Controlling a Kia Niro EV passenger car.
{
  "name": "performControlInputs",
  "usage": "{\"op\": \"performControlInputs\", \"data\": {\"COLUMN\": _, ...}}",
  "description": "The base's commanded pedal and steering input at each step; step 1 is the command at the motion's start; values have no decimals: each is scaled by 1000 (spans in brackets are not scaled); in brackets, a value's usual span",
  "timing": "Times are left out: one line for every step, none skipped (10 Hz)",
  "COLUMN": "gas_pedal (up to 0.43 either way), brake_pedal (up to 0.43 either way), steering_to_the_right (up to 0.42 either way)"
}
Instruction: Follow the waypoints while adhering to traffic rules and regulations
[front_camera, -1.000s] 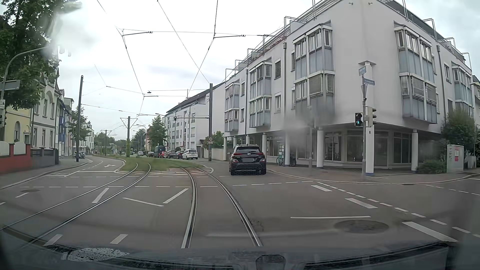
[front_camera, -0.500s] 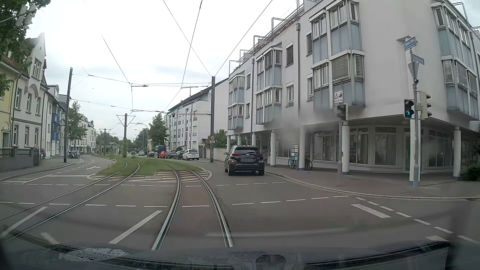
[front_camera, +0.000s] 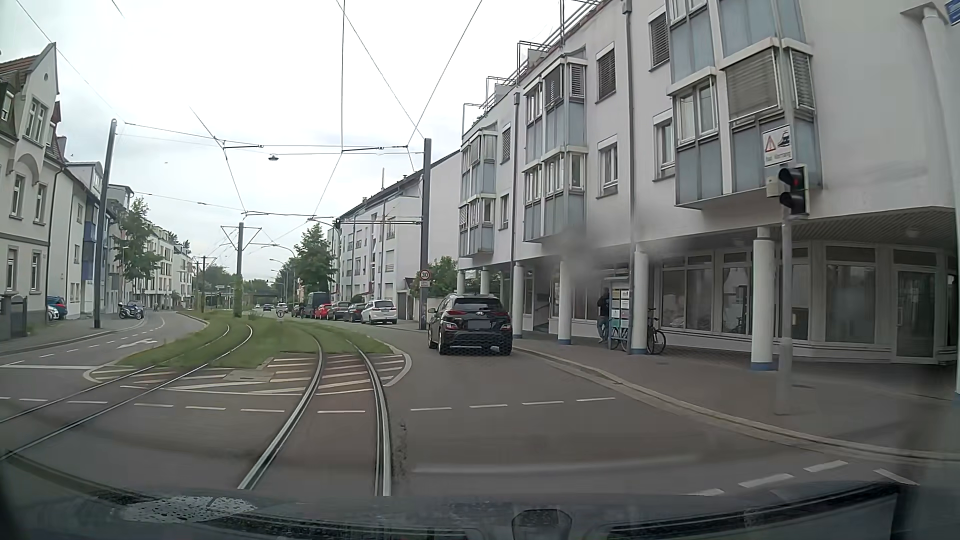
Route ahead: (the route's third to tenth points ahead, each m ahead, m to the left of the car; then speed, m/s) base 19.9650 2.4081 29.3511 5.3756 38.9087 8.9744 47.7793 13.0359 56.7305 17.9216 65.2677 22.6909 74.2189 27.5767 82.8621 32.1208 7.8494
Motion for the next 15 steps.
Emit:
{"op": "performControlInputs", "data": {"gas_pedal": 39, "brake_pedal": 0, "steering_to_the_right": -14}}
{"op": "performControlInputs", "data": {"gas_pedal": 39, "brake_pedal": 0, "steering_to_the_right": -14}}
{"op": "performControlInputs", "data": {"gas_pedal": 39, "brake_pedal": 0, "steering_to_the_right": -16}}
{"op": "performControlInputs", "data": {"gas_pedal": 47, "brake_pedal": 0, "steering_to_the_right": -17}}
{"op": "performControlInputs", "data": {"gas_pedal": 47, "brake_pedal": 0, "steering_to_the_right": -20}}
{"op": "performControlInputs", "data": {"gas_pedal": 47, "brake_pedal": 0, "steering_to_the_right": -23}}
{"op": "performControlInputs", "data": {"gas_pedal": 47, "brake_pedal": 0, "steering_to_the_right": -25}}
{"op": "performControlInputs", "data": {"gas_pedal": 47, "brake_pedal": 0, "steering_to_the_right": -26}}
{"op": "performControlInputs", "data": {"gas_pedal": 47, "brake_pedal": 0, "steering_to_the_right": -32}}
{"op": "performControlInputs", "data": {"gas_pedal": 47, "brake_pedal": 0, "steering_to_the_right": -41}}
{"op": "performControlInputs", "data": {"gas_pedal": 47, "brake_pedal": 0, "steering_to_the_right": -50}}
{"op": "performControlInputs", "data": {"gas_pedal": 47, "brake_pedal": 0, "steering_to_the_right": -55}}
{"op": "performControlInputs", "data": {"gas_pedal": 47, "brake_pedal": 0, "steering_to_the_right": -61}}
{"op": "performControlInputs", "data": {"gas_pedal": 47, "brake_pedal": 0, "steering_to_the_right": -67}}
{"op": "performControlInputs", "data": {"gas_pedal": 47, "brake_pedal": 0, "steering_to_the_right": -73}}
